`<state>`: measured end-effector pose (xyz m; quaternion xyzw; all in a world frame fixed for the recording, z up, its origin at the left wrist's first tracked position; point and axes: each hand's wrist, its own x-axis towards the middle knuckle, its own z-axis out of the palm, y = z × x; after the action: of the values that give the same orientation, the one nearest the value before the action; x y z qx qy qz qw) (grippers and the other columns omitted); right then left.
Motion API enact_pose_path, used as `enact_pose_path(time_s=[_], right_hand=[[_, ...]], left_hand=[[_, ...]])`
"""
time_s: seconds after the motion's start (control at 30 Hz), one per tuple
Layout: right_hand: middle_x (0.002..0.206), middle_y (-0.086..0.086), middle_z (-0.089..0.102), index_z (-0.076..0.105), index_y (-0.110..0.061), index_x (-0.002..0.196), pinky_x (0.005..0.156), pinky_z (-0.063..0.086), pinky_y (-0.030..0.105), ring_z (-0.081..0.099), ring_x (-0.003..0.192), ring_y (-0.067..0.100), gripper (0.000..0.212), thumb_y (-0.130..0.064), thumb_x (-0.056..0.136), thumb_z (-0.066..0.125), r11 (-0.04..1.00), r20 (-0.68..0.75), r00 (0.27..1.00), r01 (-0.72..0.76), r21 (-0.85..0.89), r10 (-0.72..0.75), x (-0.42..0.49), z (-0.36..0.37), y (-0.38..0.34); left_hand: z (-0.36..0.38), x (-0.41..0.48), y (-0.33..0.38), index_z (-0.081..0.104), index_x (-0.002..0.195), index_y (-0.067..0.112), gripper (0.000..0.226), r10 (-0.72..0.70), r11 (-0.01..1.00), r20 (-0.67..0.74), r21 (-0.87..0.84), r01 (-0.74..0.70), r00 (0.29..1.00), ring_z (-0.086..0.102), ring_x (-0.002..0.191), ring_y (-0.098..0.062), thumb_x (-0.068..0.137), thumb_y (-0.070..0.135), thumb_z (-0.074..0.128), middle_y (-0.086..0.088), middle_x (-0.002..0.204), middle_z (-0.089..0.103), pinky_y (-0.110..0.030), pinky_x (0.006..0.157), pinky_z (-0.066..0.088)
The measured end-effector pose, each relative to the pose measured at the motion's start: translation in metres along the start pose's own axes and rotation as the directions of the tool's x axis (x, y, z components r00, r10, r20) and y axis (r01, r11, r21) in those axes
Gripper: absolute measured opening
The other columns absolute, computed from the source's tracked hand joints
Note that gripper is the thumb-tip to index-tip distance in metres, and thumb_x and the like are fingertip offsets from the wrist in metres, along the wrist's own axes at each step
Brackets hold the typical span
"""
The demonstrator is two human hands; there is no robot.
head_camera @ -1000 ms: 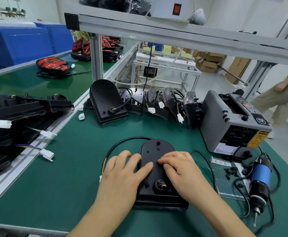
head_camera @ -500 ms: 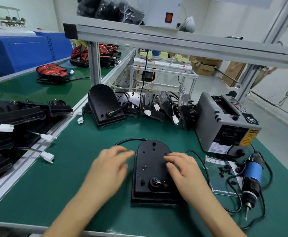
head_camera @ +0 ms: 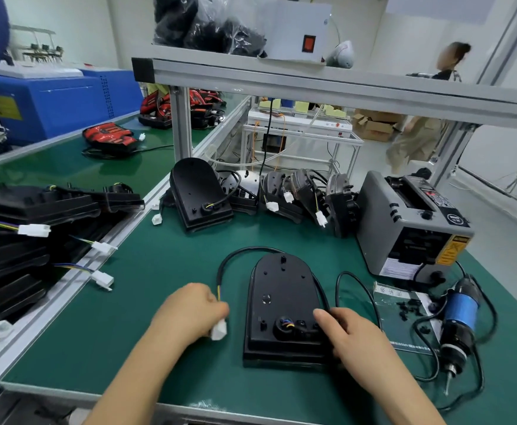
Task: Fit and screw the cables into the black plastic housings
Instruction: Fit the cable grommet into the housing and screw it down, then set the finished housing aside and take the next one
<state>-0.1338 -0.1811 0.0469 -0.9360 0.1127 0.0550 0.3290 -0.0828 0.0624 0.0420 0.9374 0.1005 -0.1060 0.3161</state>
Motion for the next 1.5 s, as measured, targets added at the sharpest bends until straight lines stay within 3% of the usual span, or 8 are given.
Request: enact_pose_path(time_s=[0.1, 0.23, 0.37, 0.5, 0.77, 1.03, 1.2, 1.5], right_hand=[[0.121, -0.004, 0.061, 0.049, -0.025, 0.135, 0.095, 0.049, 0.039, 0.059, 0.107, 0.016, 0.064, -0.065, 0.085, 0.044, 0.997, 0.038, 0.999, -0.025, 0.069, 0.022, -0.003, -0.003, -0.004], [0.123, 0.000, 0.060, 0.047, -0.026, 0.135, 0.097, 0.047, 0.037, 0.058, 0.111, 0.017, 0.059, -0.061, 0.088, 0.044, 0.999, 0.053, 0.998, -0.018, 0.040, 0.016, -0.006, -0.004, -0.008], [0.130, -0.008, 0.054, 0.046, -0.035, 0.124, 0.092, 0.041, 0.028, 0.055, 0.113, 0.015, 0.049, -0.067, 0.088, 0.034, 1.000, 0.063, 0.998, 0.011, -0.006, -0.010, -0.013, -0.002, -0.018], [0.140, -0.006, 0.047, 0.045, -0.029, 0.133, 0.093, 0.033, 0.024, 0.043, 0.127, 0.013, 0.051, -0.059, 0.093, 0.034, 1.000, 0.042, 0.999, 0.023, -0.001, -0.023, -0.012, -0.002, -0.025], [0.136, 0.000, 0.047, 0.046, -0.033, 0.111, 0.081, 0.026, 0.019, 0.040, 0.127, 0.013, 0.018, -0.041, 0.101, 0.034, 0.996, 0.025, 0.996, 0.084, 0.033, -0.085, -0.012, -0.009, -0.038], [0.134, 0.000, 0.052, 0.055, -0.023, 0.128, 0.102, 0.026, 0.021, 0.042, 0.127, 0.013, 0.032, -0.023, 0.096, 0.050, 0.927, 0.061, 0.959, 0.249, 0.279, -0.276, 0.007, 0.000, -0.056], [0.129, -0.034, 0.045, 0.046, -0.051, 0.127, 0.109, 0.022, 0.021, 0.039, 0.123, -0.009, 0.037, -0.035, 0.094, 0.049, 0.801, 0.032, 0.914, 0.336, 0.496, -0.403, 0.027, 0.006, -0.094], [0.122, -0.019, 0.059, 0.053, -0.045, 0.117, 0.103, 0.031, 0.022, 0.053, 0.112, 0.000, 0.028, -0.030, 0.095, 0.053, 0.779, 0.091, 0.939, 0.220, 0.587, -0.333, 0.046, 0.041, -0.105]], left_hand=[[0.015, -0.011, 0.013, 0.052, 0.062, 0.015, 0.026, 0.057, 0.926, 0.021, -0.375, -0.045, 0.998, 0.057, 0.048, -0.015, 0.084, 0.027, 0.060, 0.003, 0.050, 0.060, -0.029, 0.059, 0.053], [0.026, -0.028, 0.018, 0.044, 0.063, 0.018, 0.038, 0.221, 0.967, -0.126, -0.102, -0.234, 0.967, 0.046, 0.060, -0.014, 0.095, 0.037, 0.046, 0.006, 0.059, 0.049, -0.029, 0.058, 0.037], [0.032, -0.047, 0.026, 0.053, 0.100, 0.032, 0.017, 0.216, 0.921, 0.012, -0.334, -0.200, 0.976, 0.049, 0.101, -0.004, 0.099, 0.039, 0.038, 0.017, 0.108, 0.051, -0.021, 0.085, 0.035], [0.036, -0.047, 0.024, 0.038, 0.140, 0.027, 0.053, 0.152, 0.776, 0.061, -0.625, -0.081, 0.986, 0.037, 0.126, -0.002, 0.092, 0.048, 0.046, 0.016, 0.136, 0.038, -0.023, 0.107, 0.026], [0.026, -0.053, 0.016, 0.056, 0.123, 0.028, 0.060, 0.172, 0.683, 0.194, -0.730, 0.025, 0.966, 0.057, 0.114, -0.008, 0.071, 0.059, 0.057, 0.009, 0.122, 0.062, -0.033, 0.106, 0.040], [0.022, -0.064, 0.021, 0.051, 0.124, 0.044, 0.038, -0.093, 0.572, -0.125, -0.819, -0.050, 0.988, 0.056, 0.087, 0.018, 0.089, 0.031, 0.057, 0.031, 0.103, 0.060, -0.001, 0.071, 0.036], [0.004, -0.049, 0.008, 0.053, 0.109, 0.058, 0.041, -0.136, 0.275, -0.264, -0.936, -0.219, 0.955, 0.062, 0.110, -0.013, 0.088, 0.025, 0.063, 0.013, 0.118, 0.066, -0.041, 0.104, 0.041], [-0.105, 0.033, 0.001, 0.028, 0.146, 0.028, 0.053, -0.245, 0.316, -0.555, -0.821, -0.475, 0.795, 0.046, 0.128, -0.018, 0.097, 0.023, 0.047, 0.007, 0.143, 0.043, -0.051, 0.107, 0.036]])
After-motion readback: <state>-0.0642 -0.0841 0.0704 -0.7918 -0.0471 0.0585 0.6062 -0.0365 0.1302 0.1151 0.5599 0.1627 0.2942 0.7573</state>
